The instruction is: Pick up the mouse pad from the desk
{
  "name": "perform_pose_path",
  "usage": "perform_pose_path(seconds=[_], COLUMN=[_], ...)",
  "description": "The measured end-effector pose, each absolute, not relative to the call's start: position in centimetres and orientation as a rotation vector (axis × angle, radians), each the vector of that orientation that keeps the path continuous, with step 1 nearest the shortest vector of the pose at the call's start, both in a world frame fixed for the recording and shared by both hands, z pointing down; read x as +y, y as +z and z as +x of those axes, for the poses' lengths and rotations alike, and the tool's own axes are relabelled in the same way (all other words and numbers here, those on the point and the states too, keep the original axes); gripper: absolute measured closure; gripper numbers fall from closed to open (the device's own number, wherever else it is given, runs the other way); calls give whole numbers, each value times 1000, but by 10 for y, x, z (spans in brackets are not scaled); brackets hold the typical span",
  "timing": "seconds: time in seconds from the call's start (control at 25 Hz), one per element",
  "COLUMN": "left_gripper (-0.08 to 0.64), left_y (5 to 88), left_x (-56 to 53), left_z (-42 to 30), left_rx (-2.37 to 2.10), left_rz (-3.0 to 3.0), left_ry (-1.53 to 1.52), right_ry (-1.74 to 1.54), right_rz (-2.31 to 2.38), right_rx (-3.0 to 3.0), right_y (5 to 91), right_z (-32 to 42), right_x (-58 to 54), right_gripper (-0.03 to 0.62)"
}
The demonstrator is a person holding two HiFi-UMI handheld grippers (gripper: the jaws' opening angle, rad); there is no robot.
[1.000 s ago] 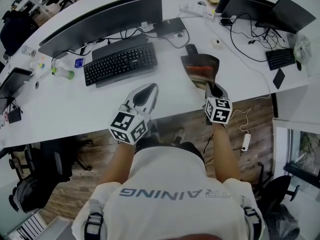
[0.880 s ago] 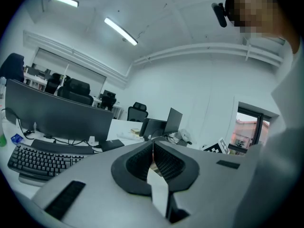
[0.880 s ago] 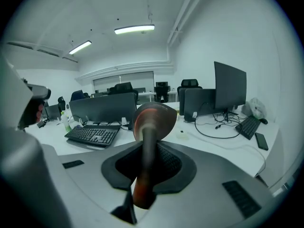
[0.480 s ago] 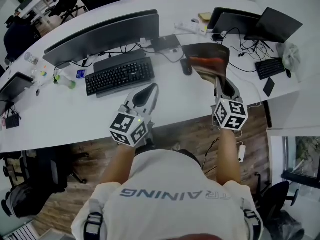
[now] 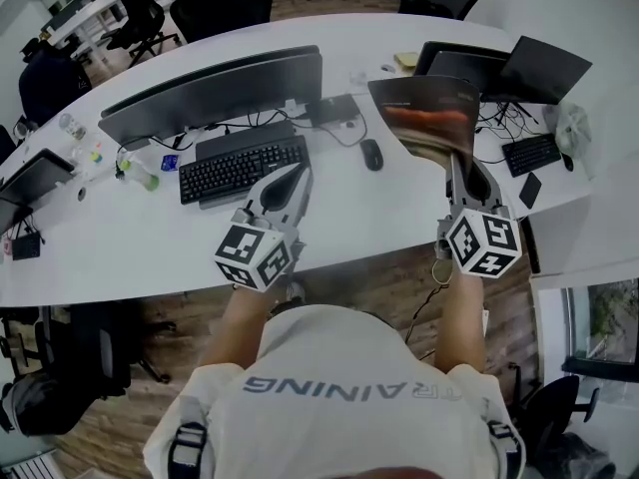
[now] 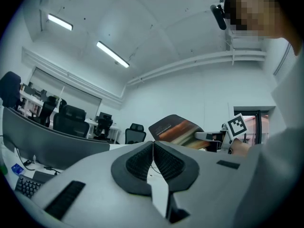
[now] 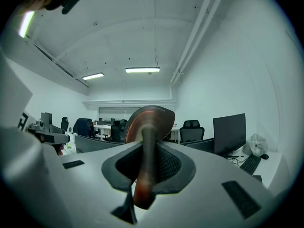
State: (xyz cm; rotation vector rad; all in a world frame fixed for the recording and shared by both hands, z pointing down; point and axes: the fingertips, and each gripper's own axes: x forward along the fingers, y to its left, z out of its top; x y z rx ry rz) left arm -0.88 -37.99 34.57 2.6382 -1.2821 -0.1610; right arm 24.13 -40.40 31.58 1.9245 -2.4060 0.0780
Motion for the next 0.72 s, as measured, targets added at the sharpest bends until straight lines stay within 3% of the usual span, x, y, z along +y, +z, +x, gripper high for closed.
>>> perform_pose_path(seconds=[0.72], left_gripper=[523], left_y=[327], left_x=[-373], left_z=[-23], left_rx=[-1332], left_rz=[2632], left_ry=[-191], right_ry=[69], right_rz=[1888], right_rx=[-2422], right_y=[321], right_z=[229], right_x=[-393], right_gripper=[529])
